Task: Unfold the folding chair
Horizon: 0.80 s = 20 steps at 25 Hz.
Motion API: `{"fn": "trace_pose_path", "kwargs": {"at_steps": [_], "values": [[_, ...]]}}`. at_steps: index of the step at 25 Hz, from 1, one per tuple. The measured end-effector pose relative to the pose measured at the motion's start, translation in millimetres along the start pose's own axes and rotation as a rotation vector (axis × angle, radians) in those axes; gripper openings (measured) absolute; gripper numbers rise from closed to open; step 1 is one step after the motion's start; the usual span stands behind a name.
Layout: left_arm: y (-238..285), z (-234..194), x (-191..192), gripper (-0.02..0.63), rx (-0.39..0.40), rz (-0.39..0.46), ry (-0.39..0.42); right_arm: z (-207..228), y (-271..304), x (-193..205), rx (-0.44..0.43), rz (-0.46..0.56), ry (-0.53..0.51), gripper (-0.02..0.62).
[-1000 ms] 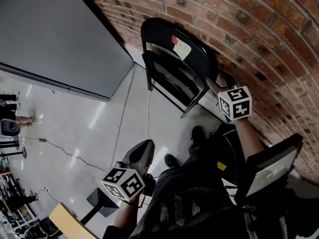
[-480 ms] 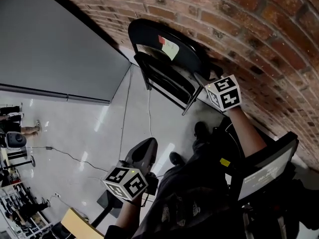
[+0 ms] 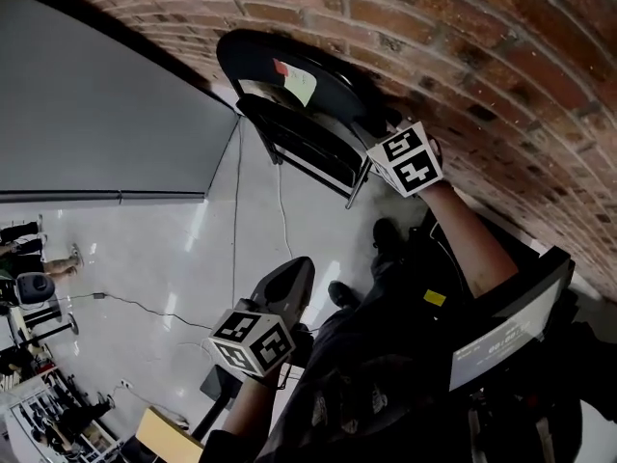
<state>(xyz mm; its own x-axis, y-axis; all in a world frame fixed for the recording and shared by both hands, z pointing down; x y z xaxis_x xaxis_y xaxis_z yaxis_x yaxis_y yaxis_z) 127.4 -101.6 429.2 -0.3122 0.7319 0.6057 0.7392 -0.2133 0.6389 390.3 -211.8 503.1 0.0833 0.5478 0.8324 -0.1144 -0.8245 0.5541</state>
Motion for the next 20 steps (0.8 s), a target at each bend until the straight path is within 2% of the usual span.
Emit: {"fn": "trace_pose_path", "kwargs": {"at_steps": [4,9,10,12,13,16,18,20], "values": [[32,0,-8,0.003,0.000,-0.021,0.045,0,3,0,-0.023,0.020,0.008,0.161],[96,-10,-24,0.006,-0.066,-0.040,0.065,2,4,6,-0.054,0.027,0.012,0.153],[109,-12,-29,0.020,-0.070,-0.045,0.070,1,5,6,-0.060,0.032,0.012,0.152],[135,-13,-36,0.092,-0.065,-0.068,0.087,1,6,6,-0.071,0.037,0.014,0.149],[148,-13,-38,0.095,-0.067,-0.088,0.105,0,6,7,-0.079,0.038,0.016,0.147],[191,-18,-32,0.144,-0.097,-0.191,0.152,-1,8,8,-0.108,0.047,0.023,0.137],[219,-26,-23,0.231,-0.118,-0.278,0.139,-1,8,10,-0.116,0.045,0.019,0.135],[241,-38,-20,0.255,-0.150,-0.339,0.111,-2,10,10,-0.122,0.044,0.009,0.133]]}}
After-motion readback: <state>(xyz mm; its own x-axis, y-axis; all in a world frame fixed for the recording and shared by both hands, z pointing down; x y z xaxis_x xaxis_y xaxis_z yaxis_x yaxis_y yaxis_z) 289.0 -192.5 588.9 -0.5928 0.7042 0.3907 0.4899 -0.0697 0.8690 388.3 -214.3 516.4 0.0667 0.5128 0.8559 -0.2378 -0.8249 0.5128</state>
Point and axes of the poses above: the fingertips, and each gripper's own axes: y forward along the fingers, z to its right, x out of its underside, the point moved 3 cm from there along -y, backward along the fingers, and after that the axes turned 4 degrees about -x, right-handed, at the moved point
